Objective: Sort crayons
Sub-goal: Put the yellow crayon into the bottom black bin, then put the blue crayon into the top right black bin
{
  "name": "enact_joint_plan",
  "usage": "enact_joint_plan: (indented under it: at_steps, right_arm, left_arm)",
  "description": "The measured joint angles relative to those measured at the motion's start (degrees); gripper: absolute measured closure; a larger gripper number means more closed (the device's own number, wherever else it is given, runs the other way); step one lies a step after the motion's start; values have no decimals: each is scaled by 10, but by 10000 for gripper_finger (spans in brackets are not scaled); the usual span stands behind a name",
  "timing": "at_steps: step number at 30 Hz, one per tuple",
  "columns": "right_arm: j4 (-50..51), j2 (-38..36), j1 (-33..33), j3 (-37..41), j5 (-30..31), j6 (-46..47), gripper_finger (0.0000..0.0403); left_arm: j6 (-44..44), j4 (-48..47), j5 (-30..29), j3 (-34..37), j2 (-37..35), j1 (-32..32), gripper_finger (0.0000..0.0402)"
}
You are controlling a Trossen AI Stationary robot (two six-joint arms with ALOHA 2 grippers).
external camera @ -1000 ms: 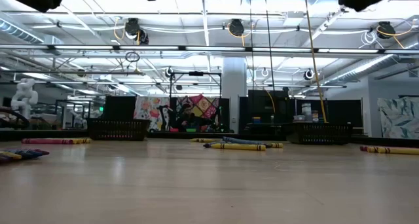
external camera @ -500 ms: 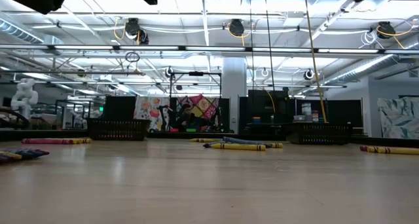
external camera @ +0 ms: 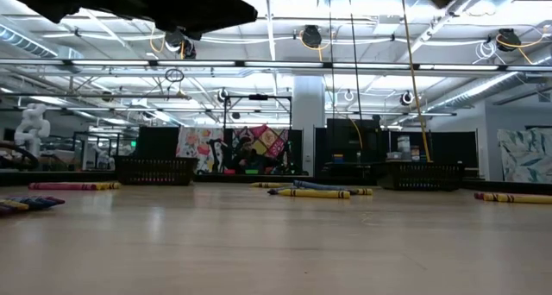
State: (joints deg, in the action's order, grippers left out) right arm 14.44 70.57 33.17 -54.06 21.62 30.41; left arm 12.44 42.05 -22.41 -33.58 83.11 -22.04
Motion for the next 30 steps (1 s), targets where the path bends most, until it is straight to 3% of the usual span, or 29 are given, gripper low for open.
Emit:
enact_joint_plan:
  at_steps: [4, 10, 16, 21, 26, 30]
  right_arm:
    - [162, 7, 58, 1, -75, 255, 395]
    - [241, 80, 109, 1, -221, 415, 395]
    - [236, 141, 116, 1, -304, 463, 390]
    - [240, 170, 115, 1, -367, 461, 349]
    - [240, 170, 106, 1, -384, 451, 298]
    - [234, 148, 97, 1, -395, 434, 280]
  left_arm:
    - [-1, -14, 0, 0, 0, 0, 295]
    - [-1, -22, 0, 0, 0, 0, 295]
    - [-1, -22, 0, 0, 0, 0, 295]
    - [-1, -23, 0, 0, 0, 0, 295]
    - [-1, -23, 0, 0, 0, 0, 294]
    - [-1, -23, 0, 0, 0, 0, 294]
